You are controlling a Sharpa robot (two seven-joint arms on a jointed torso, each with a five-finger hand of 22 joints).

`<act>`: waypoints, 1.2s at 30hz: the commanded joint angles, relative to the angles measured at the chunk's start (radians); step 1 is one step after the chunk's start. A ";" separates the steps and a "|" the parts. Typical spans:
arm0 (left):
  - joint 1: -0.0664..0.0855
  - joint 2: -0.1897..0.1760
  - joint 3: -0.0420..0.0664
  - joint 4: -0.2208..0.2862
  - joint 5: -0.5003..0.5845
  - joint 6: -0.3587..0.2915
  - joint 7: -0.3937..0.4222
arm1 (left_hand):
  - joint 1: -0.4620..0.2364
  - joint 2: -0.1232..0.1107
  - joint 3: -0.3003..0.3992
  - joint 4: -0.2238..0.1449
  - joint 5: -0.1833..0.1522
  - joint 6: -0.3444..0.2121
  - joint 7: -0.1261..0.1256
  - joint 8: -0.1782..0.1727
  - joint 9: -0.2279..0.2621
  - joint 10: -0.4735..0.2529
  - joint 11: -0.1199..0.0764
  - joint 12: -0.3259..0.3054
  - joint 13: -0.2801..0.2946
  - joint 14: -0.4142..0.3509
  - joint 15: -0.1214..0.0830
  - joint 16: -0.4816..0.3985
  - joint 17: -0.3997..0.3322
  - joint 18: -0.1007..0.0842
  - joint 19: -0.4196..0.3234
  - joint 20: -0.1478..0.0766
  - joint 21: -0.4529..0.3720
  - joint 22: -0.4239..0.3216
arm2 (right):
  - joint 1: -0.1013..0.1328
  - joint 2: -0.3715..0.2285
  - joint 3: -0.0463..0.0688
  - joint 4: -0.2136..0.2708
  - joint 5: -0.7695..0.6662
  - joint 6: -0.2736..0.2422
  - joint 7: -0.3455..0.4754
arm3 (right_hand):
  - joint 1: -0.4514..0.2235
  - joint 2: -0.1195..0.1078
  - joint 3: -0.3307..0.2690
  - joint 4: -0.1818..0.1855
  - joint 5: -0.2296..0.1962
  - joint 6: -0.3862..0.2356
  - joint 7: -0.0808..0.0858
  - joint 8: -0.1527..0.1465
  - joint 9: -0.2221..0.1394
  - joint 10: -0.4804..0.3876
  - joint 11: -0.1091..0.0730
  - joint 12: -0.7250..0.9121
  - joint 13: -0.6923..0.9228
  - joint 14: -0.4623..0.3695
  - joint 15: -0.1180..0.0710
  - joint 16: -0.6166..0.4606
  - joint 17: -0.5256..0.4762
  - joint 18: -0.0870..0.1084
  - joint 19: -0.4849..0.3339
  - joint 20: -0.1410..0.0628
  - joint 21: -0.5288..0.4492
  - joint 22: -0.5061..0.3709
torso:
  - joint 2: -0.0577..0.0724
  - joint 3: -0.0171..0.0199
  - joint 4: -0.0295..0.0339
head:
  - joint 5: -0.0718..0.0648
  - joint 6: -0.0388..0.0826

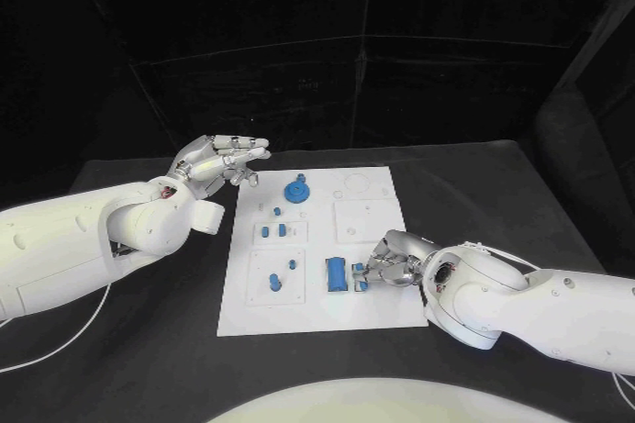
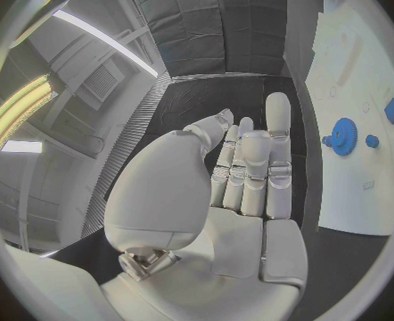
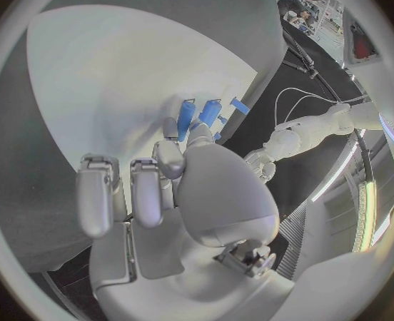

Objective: Assemble the parts on the task board

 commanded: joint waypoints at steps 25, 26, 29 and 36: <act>0.002 -0.004 0.001 0.004 0.000 0.008 0.000 | -0.008 -0.003 -0.004 -0.002 0.003 -0.007 -0.003 0.005 -0.001 -0.009 0.000 0.005 0.000 -0.005 -0.001 -0.005 -0.002 0.014 -0.002 0.003 -0.004 -0.002 | 0.001 -0.027 0.000 0.010 0.007 -0.005 0.050 | -0.043 0.007 -0.054 -0.040 -0.244 -0.038 0.021 -0.015 0.026 -0.019 0.011 -0.055 -0.030 0.066 0.005 -0.020 0.090 -0.001 0.020 0.005 -0.018 0.165 | -0.002 0.0002 -0.0007 | -0.002 0.005; 0.002 -0.004 0.001 0.004 0.000 0.008 0.000 | -0.008 -0.003 -0.004 -0.002 0.003 -0.007 -0.003 0.005 -0.001 -0.009 0.000 0.005 0.000 -0.005 -0.001 -0.005 -0.002 0.014 -0.002 0.003 -0.004 -0.002 | 0.001 -0.032 0.000 0.011 0.008 -0.013 0.061 | -0.032 0.004 -0.053 -0.045 -0.235 -0.052 0.026 -0.022 0.025 -0.021 0.014 -0.057 -0.031 0.065 0.007 -0.023 0.087 0.000 0.017 0.006 -0.020 0.163 | -0.002 0.0002 0.0001 | -0.002 0.006; 0.002 -0.004 0.001 0.003 0.000 0.008 0.002 | -0.008 -0.003 -0.004 -0.002 0.003 -0.007 -0.003 0.005 -0.001 -0.009 0.000 0.005 0.000 -0.005 -0.001 -0.005 -0.002 0.014 -0.002 0.003 -0.004 -0.002 | 0.001 -0.045 0.000 0.013 0.039 -0.039 0.124 | -0.004 -0.004 -0.052 -0.060 -0.210 -0.078 0.035 -0.036 0.022 -0.027 0.022 -0.067 -0.038 0.063 0.013 -0.030 0.076 0.004 0.006 0.010 -0.030 0.151 | -0.004 0.0004 -0.0004 | -0.001 0.009; 0.001 -0.003 -0.009 -0.001 0.008 -0.025 0.037 | -0.010 -0.002 -0.005 -0.001 0.003 -0.006 -0.002 0.006 -0.001 -0.009 0.000 0.007 0.000 -0.006 -0.001 -0.005 -0.003 0.014 -0.002 0.003 -0.005 -0.002 | 0.025 -0.059 0.000 -0.023 0.393 -0.073 0.475 | 0.103 0.020 -0.036 -0.102 -0.150 -0.156 0.064 -0.072 0.014 -0.198 0.047 -0.481 -0.342 -0.016 0.034 -0.268 -0.224 0.072 -0.201 0.031 -0.252 -0.097 | -0.017 -0.0011 -0.0025 | -0.007 0.027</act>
